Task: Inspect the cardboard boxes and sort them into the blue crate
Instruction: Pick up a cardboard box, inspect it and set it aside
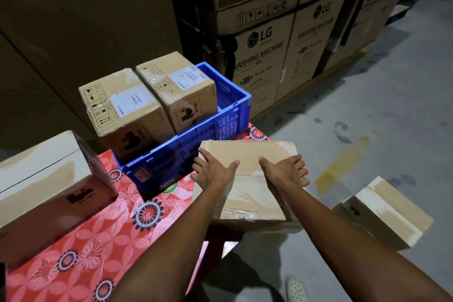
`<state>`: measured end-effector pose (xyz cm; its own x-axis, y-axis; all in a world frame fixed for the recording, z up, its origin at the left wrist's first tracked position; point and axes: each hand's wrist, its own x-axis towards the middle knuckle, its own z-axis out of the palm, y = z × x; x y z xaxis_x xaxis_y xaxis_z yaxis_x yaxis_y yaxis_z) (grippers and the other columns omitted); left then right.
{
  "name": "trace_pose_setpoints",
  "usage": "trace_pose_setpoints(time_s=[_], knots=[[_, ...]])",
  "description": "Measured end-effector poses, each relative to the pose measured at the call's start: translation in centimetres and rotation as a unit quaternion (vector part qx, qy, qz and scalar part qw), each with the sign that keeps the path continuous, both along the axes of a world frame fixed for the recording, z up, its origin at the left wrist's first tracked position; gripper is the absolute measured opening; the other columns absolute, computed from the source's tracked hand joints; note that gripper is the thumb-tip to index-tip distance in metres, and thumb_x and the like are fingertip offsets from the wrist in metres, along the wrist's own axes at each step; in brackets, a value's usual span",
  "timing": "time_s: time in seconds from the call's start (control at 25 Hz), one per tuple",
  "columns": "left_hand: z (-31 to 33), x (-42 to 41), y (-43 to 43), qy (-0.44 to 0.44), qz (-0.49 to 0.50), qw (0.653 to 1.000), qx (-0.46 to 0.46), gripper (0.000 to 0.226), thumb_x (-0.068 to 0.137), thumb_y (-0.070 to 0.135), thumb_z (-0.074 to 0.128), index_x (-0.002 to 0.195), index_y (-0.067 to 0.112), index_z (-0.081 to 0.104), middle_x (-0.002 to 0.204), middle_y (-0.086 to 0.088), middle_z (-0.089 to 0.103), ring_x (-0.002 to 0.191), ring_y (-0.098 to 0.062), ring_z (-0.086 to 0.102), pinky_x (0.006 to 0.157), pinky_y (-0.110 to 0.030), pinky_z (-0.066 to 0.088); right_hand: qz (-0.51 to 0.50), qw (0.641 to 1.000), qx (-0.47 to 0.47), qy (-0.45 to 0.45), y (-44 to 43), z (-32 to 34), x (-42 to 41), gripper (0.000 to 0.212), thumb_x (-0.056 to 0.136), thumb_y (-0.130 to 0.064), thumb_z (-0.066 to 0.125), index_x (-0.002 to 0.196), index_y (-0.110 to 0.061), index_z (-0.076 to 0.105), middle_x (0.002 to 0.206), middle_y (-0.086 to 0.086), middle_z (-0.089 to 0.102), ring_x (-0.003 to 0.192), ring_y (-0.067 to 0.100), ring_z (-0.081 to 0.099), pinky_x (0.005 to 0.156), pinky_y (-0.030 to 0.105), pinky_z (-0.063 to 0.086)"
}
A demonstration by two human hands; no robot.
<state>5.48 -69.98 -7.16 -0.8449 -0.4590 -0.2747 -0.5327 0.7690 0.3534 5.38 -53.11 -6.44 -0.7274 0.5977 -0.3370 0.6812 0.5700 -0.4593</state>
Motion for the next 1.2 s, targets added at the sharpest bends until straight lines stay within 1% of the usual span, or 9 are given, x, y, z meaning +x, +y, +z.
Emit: trace_pose_setpoints(time_s=[0.2, 0.36, 0.48, 0.56, 0.76, 0.88, 0.96, 1.08, 1.2], knots=[[1.5, 0.5, -1.7, 0.007, -0.016, 0.991, 0.129, 0.128, 0.074, 0.075, 0.069, 0.162, 0.016, -0.003, 0.155, -0.018, 0.024, 0.142, -0.038, 0.025, 0.114, -0.049, 0.025, -0.018, 0.981, -0.181, 0.063, 2.6, -0.3, 0.6, 0.107, 0.078, -0.077, 0.062, 0.157, -0.013, 0.028, 0.16, 0.013, 0.036, 0.143, 0.039, 0.038, 0.117, 0.055, 0.033], [2.4, 1.4, -2.8, 0.029, 0.002, 0.967, 0.254, 0.117, 0.084, 0.067, 0.067, 0.163, 0.018, -0.004, 0.163, -0.019, 0.017, 0.148, -0.042, 0.019, 0.118, -0.053, 0.021, -0.076, 0.926, -0.335, 0.154, 4.0, 0.5, 2.7, 0.085, 0.083, -0.061, 0.07, 0.146, -0.009, 0.043, 0.145, 0.009, 0.051, 0.121, 0.029, 0.055, 0.09, 0.038, 0.055], [3.3, 2.6, -3.2, 0.066, 0.018, 0.944, 0.323, 0.107, 0.09, 0.061, 0.064, 0.163, 0.021, -0.003, 0.165, -0.016, 0.011, 0.151, -0.041, 0.012, 0.12, -0.054, 0.018, -0.055, 0.942, -0.285, 0.166, 4.0, 2.0, 4.6, 0.098, 0.078, -0.073, 0.062, 0.151, -0.013, 0.04, 0.154, 0.014, 0.043, 0.136, 0.037, 0.045, 0.111, 0.054, 0.042], [3.9, 3.3, -3.4, 0.108, 0.023, 0.924, 0.367, 0.099, 0.092, 0.058, 0.063, 0.164, 0.023, 0.004, 0.165, -0.013, 0.011, 0.152, -0.04, 0.012, 0.121, -0.052, 0.019, -0.036, 0.96, -0.215, 0.175, 4.2, 2.9, 5.6, 0.087, 0.092, -0.065, 0.058, 0.16, -0.02, 0.028, 0.16, 0.016, 0.03, 0.145, 0.041, 0.032, 0.118, 0.058, 0.031], [5.2, 4.6, -4.4, 0.227, 0.063, 0.863, 0.447, 0.068, 0.083, 0.061, 0.069, 0.136, 0.021, 0.053, 0.139, -0.009, 0.041, 0.123, -0.027, 0.051, 0.105, -0.04, 0.044, -0.013, 0.939, -0.191, 0.284, 4.3, 5.7, 7.5, 0.073, 0.097, -0.056, 0.059, 0.158, -0.029, 0.029, 0.154, 0.017, 0.031, 0.138, 0.039, 0.038, 0.113, 0.05, 0.039], [5.2, 5.3, -5.2, 0.269, 0.089, 0.816, 0.503, 0.064, 0.073, 0.073, 0.066, 0.111, 0.023, 0.054, 0.126, -0.011, 0.057, 0.111, -0.023, 0.059, 0.1, -0.045, 0.049, -0.031, 0.909, -0.246, 0.335, 4.0, 5.9, 8.5, 0.07, 0.09, -0.06, 0.064, 0.144, -0.021, 0.039, 0.144, 0.014, 0.041, 0.128, 0.032, 0.049, 0.106, 0.047, 0.047], [4.4, 6.2, -5.4, 0.276, 0.102, 0.797, 0.527, 0.047, 0.09, 0.06, 0.063, 0.105, 0.018, 0.05, 0.109, -0.007, 0.059, 0.099, -0.02, 0.058, 0.091, -0.042, 0.048, -0.057, 0.893, -0.286, 0.342, 3.5, 5.1, 9.7, 0.072, 0.084, -0.064, 0.064, 0.13, -0.015, 0.04, 0.134, 0.014, 0.05, 0.118, 0.032, 0.056, 0.094, 0.045, 0.053], [2.4, 8.2, -6.0, 0.271, 0.109, 0.809, 0.51, 0.036, 0.097, 0.052, 0.059, 0.101, 0.018, 0.048, 0.1, -0.004, 0.055, 0.094, -0.021, 0.054, 0.085, -0.041, 0.044, -0.085, 0.903, -0.282, 0.312, 2.9, 2.9, 12.0, 0.05, 0.099, -0.041, 0.064, 0.124, -0.006, 0.038, 0.124, 0.014, 0.052, 0.11, 0.03, 0.056, 0.075, 0.031, 0.043], [1.6, 9.8, -6.6, 0.236, 0.079, 0.834, 0.493, 0.031, 0.1, 0.044, 0.057, 0.111, 0.016, 0.049, 0.11, -0.006, 0.057, 0.099, -0.022, 0.056, 0.083, -0.036, 0.045, -0.077, 0.918, -0.263, 0.287, 3.0, 1.6, 13.5, 0.052, 0.099, -0.04, 0.063, 0.131, -0.007, 0.038, 0.133, 0.015, 0.053, 0.116, 0.031, 0.056, 0.085, 0.032, 0.042]])
